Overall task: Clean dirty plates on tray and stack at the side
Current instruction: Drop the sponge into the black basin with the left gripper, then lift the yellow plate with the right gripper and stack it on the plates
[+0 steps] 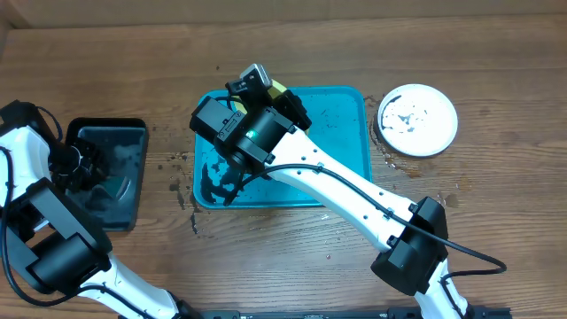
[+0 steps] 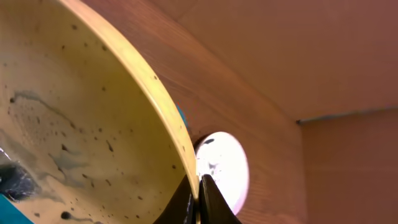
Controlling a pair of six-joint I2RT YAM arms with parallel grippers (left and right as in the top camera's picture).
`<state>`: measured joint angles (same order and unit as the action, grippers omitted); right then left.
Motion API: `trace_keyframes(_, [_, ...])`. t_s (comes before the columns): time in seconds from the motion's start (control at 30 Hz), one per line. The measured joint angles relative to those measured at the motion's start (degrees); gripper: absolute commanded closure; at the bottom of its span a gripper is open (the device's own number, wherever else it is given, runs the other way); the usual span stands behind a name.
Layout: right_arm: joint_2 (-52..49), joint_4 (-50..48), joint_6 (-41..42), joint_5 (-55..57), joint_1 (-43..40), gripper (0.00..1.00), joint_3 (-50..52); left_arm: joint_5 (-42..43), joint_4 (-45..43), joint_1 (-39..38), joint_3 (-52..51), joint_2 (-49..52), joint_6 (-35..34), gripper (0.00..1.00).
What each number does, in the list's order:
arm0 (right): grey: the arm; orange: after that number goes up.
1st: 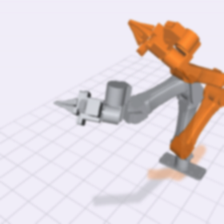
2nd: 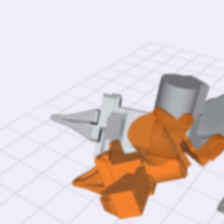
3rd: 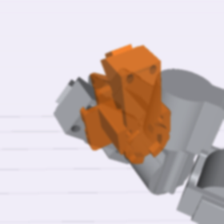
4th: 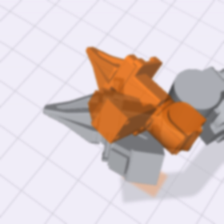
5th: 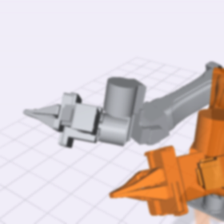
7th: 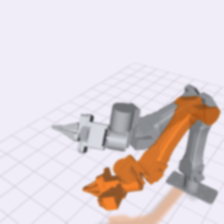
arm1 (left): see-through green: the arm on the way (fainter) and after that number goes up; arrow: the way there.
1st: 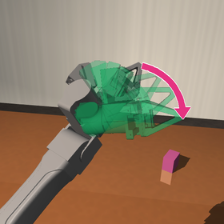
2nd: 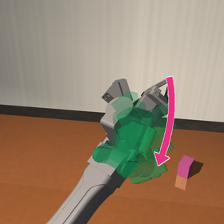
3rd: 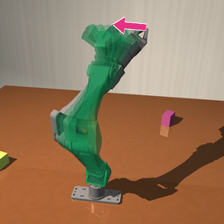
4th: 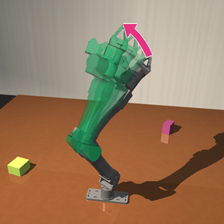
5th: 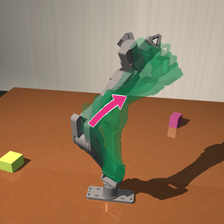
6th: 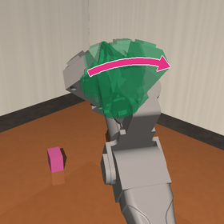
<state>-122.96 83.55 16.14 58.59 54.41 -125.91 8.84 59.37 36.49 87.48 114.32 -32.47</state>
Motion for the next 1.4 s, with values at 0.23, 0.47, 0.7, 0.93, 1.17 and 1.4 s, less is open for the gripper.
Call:
trace_keyframes(0.23, [0.0, 0.5, -2.8, 5.8, 0.0, 0.96, 0.0, 1.9, 2.5, 0.0, 2.7, 0.0, 0.0, 0.3])
trace_keyframes(0.47, [0.0, -1.5, -3.0, 7.3, 0.1, 0.96, 0.0, 4.7, 3.0, 0.0, 3.0, 0.0, 0.2, 0.0])
trace_keyframes(0.7, [0.0, -5.7, -5.4, 3.4, 0.1, 0.96, 0.0, 5.2, 3.0, 0.0, 3.0, 0.0, 0.2, 0.0])
trace_keyframes(0.93, [0.0, -5.6, -8.7, 3.1, 0.1, 0.96, 0.0, 5.2, 3.0, 0.0, 3.0, 0.0, 0.2, 0.0])
trace_keyframes(1.17, [0.0, -5.5, -8.7, 2.8, 0.1, 0.96, 0.0, 5.5, 3.0, 0.0, 3.0, 0.0, 0.2, 0.0])
trace_keyframes(1.4, [0.0, -4.8, -7.2, -2.9, -0.2, 0.96, -0.1, 5.5, 3.0, 0.0, 3.0, 0.0, 0.2, 0.0])
